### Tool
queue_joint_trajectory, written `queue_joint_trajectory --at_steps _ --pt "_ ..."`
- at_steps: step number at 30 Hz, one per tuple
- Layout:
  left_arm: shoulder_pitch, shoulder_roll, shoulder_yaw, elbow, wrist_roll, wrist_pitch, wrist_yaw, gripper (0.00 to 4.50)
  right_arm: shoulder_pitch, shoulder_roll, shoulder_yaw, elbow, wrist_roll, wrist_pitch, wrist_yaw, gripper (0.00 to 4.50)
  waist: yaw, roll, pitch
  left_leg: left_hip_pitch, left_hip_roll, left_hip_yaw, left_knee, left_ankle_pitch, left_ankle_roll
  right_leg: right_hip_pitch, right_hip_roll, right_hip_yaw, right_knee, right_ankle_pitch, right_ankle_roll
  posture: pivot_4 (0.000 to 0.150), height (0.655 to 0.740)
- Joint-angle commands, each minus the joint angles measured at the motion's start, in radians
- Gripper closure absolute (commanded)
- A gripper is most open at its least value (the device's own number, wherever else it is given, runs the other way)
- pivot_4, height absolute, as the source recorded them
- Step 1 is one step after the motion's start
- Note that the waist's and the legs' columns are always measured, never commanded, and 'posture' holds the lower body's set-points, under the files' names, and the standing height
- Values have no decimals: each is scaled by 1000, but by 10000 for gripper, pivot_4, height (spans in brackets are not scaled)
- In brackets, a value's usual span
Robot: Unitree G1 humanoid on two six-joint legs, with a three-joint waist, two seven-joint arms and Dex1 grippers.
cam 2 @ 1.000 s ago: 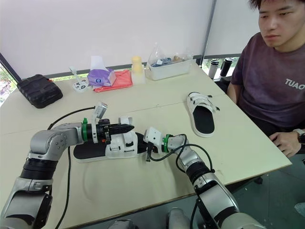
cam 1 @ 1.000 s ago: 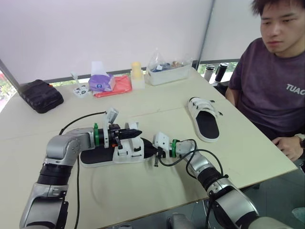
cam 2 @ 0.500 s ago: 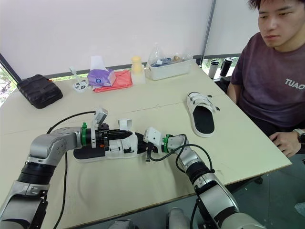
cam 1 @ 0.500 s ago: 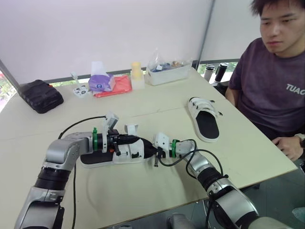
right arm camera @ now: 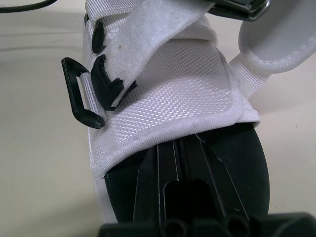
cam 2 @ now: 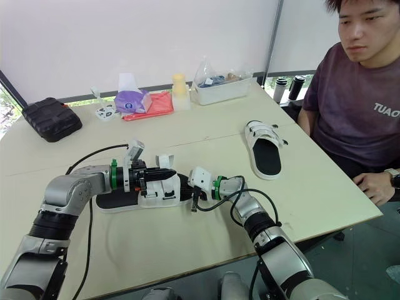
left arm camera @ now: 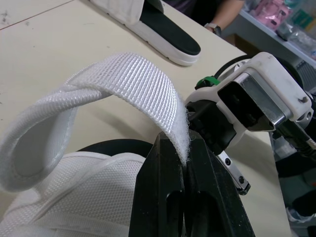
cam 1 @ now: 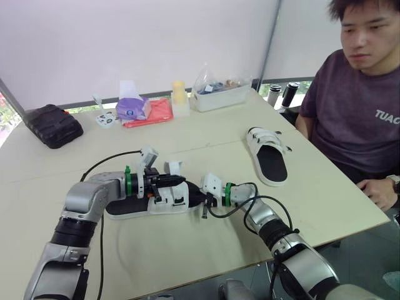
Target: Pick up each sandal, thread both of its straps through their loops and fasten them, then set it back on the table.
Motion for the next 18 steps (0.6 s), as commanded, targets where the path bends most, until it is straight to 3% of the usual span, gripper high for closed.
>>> queue_joint_trajectory --at_steps 1,7,18 --pt "-10 12 10 -28 -12 5 -16 44890 85 -18 74 132 -117 79 -29 45000 0 0 0 0 0 0 0 0 0 0 0 0 0 0 0 1500 7400" --pt "-32 -5 65 -29 -76 62 6 44890 83 -15 75 135 -118 78 -29 45000 0 0 0 0 0 0 0 0 0 0 0 0 0 0 0 1500 7400" --pt "6 25 17 -55 -35 38 -14 44890 81 -12 74 135 -117 79 -29 45000 -1 0 0 -1 0 0 0 0 0 -1 0 0 0 0 0 1500 7400"
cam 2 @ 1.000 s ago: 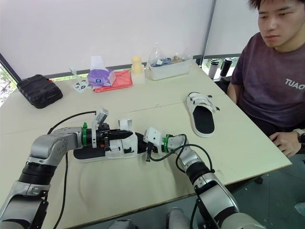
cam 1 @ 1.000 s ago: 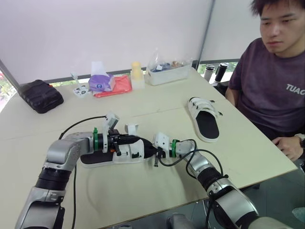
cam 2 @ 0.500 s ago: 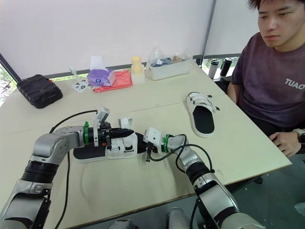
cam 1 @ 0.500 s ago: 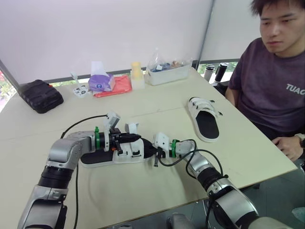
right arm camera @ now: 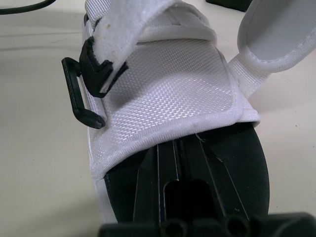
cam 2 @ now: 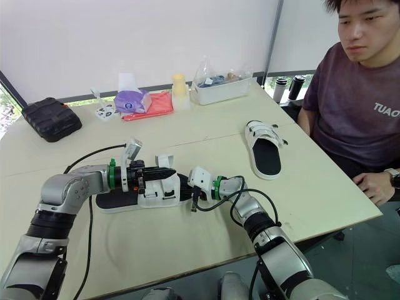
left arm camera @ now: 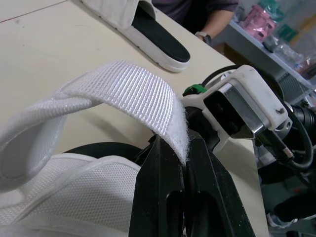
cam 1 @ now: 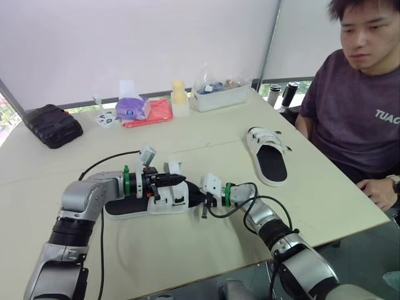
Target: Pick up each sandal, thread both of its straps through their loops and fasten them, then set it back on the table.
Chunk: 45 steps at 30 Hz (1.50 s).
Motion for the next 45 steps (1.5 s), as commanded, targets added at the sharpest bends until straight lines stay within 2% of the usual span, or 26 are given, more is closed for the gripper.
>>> queue_joint_trajectory --at_steps 1,14,19,24,31,35,40,45 --pt "8 23 -15 -31 26 -36 -12 44890 80 -14 74 136 -117 79 -28 45000 0 0 0 0 0 0 0 0 0 0 0 0 0 0 0 1500 7400" --pt "18 24 -57 -49 60 -80 -26 44890 78 -13 74 141 -118 77 -30 45000 0 0 0 -1 0 0 0 0 0 -1 0 0 0 0 0 1500 7400" --pt "29 44 -105 -65 112 -134 -46 44890 79 -12 73 139 -117 78 -32 45000 0 0 0 -1 0 0 -1 0 0 -1 0 0 0 0 0 1500 7400" --pt "27 69 -110 -91 96 -129 -95 44890 80 -12 74 139 -118 78 -33 45000 0 0 0 -1 0 0 -1 0 0 -2 0 0 0 0 0 1500 7400" --pt "43 129 -175 -66 216 -267 -131 44890 79 -10 74 140 -119 77 -32 45000 0 1 0 -1 0 0 -2 0 0 -3 0 0 0 0 -1 1500 7400" --pt "23 120 -188 -12 302 -378 -104 44890 79 -10 76 141 -120 75 -30 45000 0 1 0 0 0 0 -4 0 0 -3 0 1 0 -1 -1 1500 7400" --pt "21 120 -190 -17 289 -355 -141 44890 78 -9 75 142 -120 73 -31 45000 1 0 0 -1 0 -1 -5 0 0 -5 1 0 0 -1 -1 1500 7400" --pt "1 82 -134 -49 201 -233 -120 44890 79 -9 75 142 -120 73 -33 45000 1 0 0 -1 0 -2 -5 0 0 -5 1 0 0 -1 -1 1500 7400"
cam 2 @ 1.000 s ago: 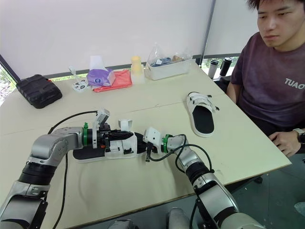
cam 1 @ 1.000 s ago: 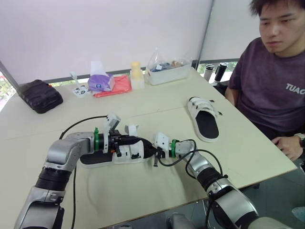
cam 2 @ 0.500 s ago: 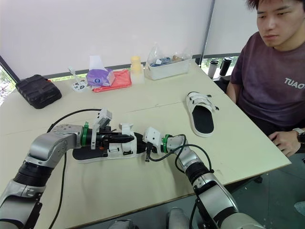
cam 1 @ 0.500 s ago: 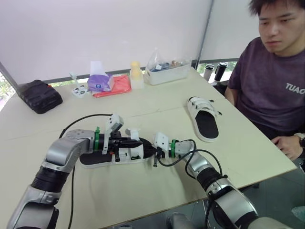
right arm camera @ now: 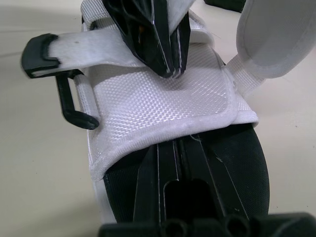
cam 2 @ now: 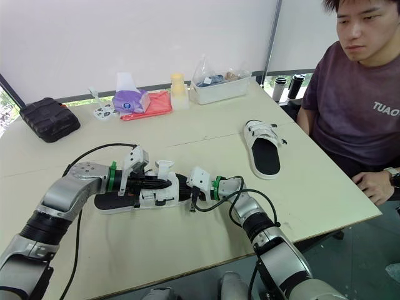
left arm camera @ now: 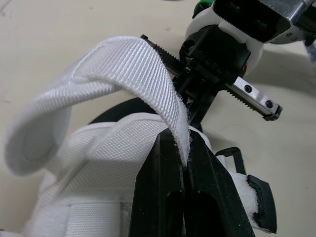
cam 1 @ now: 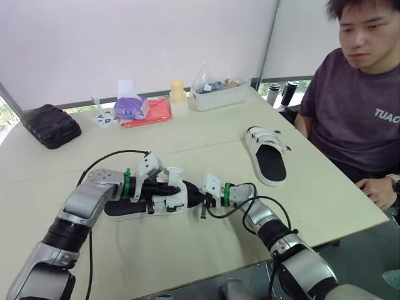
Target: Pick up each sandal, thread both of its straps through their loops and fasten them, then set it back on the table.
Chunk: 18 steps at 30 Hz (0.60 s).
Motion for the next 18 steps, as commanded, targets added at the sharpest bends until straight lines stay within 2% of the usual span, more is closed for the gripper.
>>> queue_joint_trajectory --at_steps 1,8,18 --pt "-21 -21 30 -36 -28 24 19 44890 80 -16 76 142 -120 77 -31 45000 0 0 0 0 0 0 0 0 0 0 0 0 0 0 0 1500 7400" --pt "-75 -84 156 -34 -166 176 69 44890 85 -10 79 139 -120 79 -33 45000 -1 -1 0 0 0 -1 0 0 0 0 0 -1 0 0 0 1500 7400" --pt "-13 -56 189 -140 -205 248 133 44890 119 -3 83 85 -111 92 -27 45000 -2 -1 0 3 0 -1 -3 0 0 0 2 1 0 0 0 1500 7400"
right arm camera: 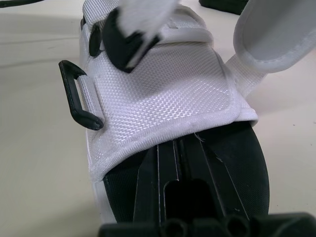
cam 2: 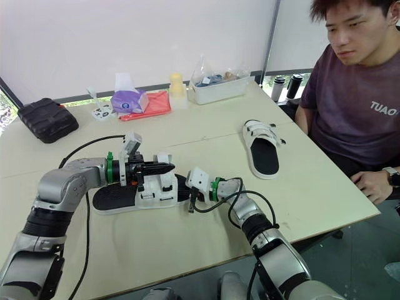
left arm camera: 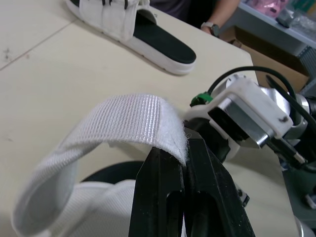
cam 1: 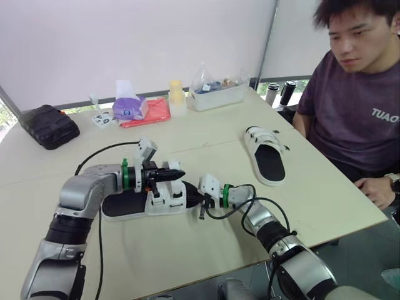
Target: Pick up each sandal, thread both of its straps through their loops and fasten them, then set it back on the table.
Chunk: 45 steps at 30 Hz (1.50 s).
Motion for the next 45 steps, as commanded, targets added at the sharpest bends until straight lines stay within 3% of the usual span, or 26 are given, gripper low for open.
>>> queue_joint_trajectory --at_steps 1,7,10,15,45 --pt "13 18 40 -84 -44 33 22 44890 102 -16 84 92 -112 94 -6 45000 1 -1 0 0 0 0 0 0 0 0 0 0 0 0 0 1500 7400" --pt "57 24 70 -190 -90 84 84 44890 147 -26 74 -33 -86 138 -11 45000 2 0 1 -3 0 0 -4 0 -1 -5 0 0 0 -1 -2 1500 7400" --pt "66 28 79 -211 -105 94 104 44890 175 -31 77 -98 -81 167 -12 45000 2 0 1 -5 0 -1 -6 3 -16 -10 0 0 0 0 0 1500 7400" --pt "78 51 70 -214 -115 97 104 44890 203 -45 89 -158 -84 195 -10 45000 4 -1 2 -8 0 1 -5 3 -19 -17 -1 1 -1 0 0 1500 7400" --pt "112 88 -44 -210 -39 6 76 44890 260 -46 99 -221 -79 243 -21 45000 4 -3 2 -9 -1 2 -6 1 -21 -17 -1 1 -3 -2 0 1500 7400"
